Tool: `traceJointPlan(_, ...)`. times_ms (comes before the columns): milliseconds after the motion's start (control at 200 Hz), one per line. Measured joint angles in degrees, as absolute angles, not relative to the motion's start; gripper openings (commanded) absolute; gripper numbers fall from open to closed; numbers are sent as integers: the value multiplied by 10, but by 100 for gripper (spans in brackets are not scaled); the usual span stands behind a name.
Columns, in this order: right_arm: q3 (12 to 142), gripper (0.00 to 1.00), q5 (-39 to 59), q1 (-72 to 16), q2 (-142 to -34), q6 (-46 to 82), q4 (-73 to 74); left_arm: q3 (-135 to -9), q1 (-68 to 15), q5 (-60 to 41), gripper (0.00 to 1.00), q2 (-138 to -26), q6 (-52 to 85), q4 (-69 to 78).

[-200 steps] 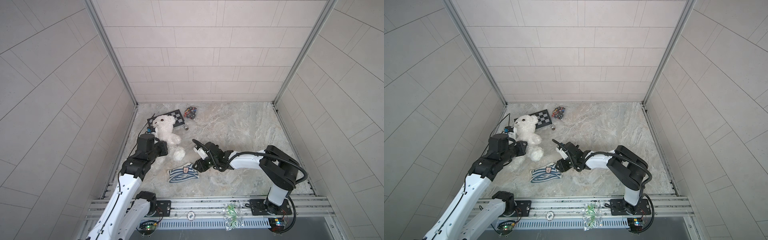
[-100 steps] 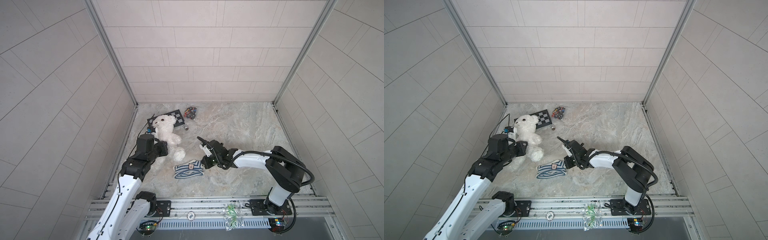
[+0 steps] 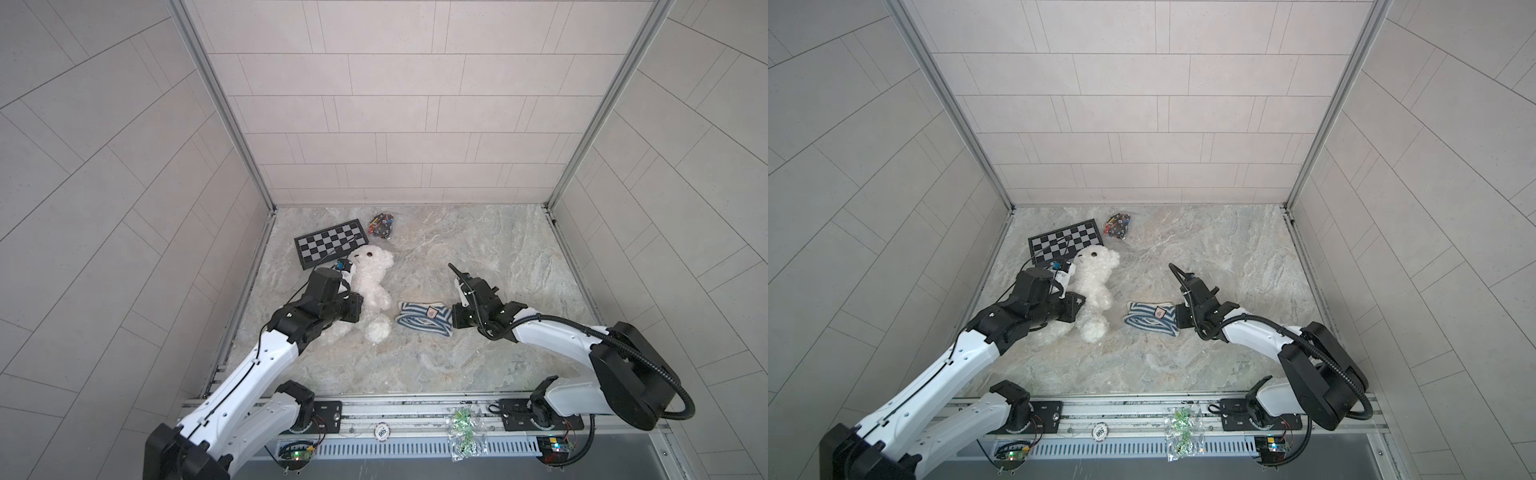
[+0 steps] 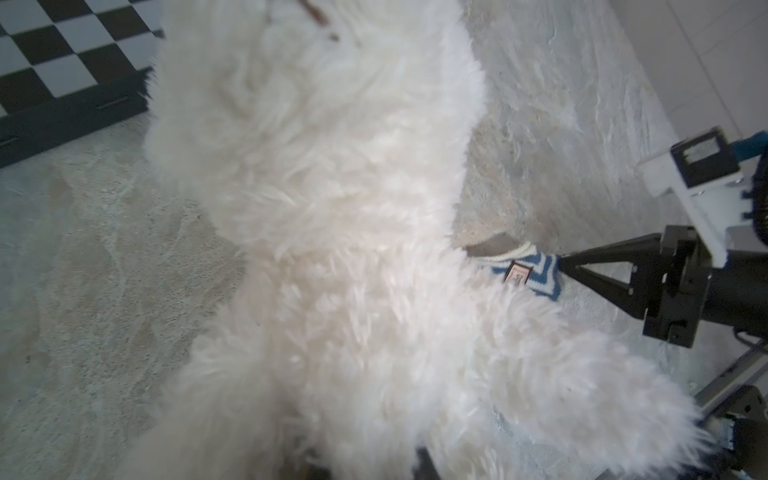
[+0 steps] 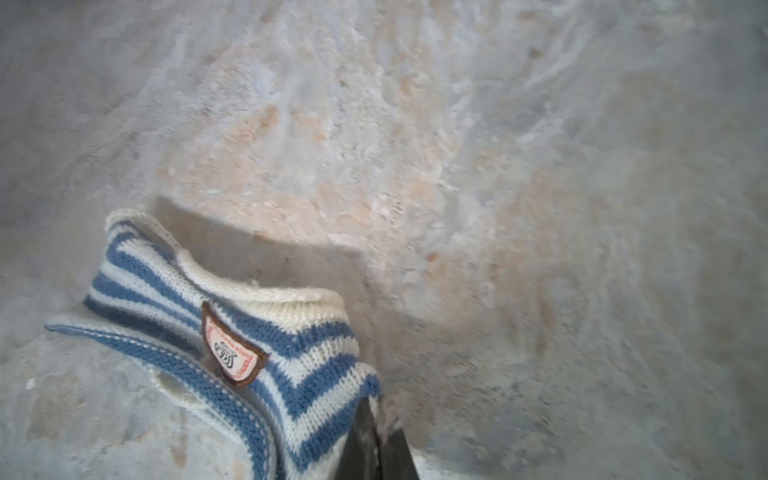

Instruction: Dress the teddy bear

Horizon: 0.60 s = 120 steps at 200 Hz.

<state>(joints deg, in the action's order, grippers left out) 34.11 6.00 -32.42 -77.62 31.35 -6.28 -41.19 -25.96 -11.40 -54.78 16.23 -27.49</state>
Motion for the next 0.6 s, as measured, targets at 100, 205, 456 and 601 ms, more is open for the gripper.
traceJointPlan(100,343,29,44,-317,-764,307,-88,-412,-280,-103,16,-580,160,-275)
traceJointPlan(205,364,43,36,-317,-752,291,-120,-406,-299,-90,16,-594,162,-272)
traceJointPlan(456,471,56,57,-334,-785,244,-149,-371,-333,-66,17,-602,177,-262)
traceJointPlan(601,540,55,97,-346,-868,211,-160,-357,-349,-56,21,-610,185,-260)
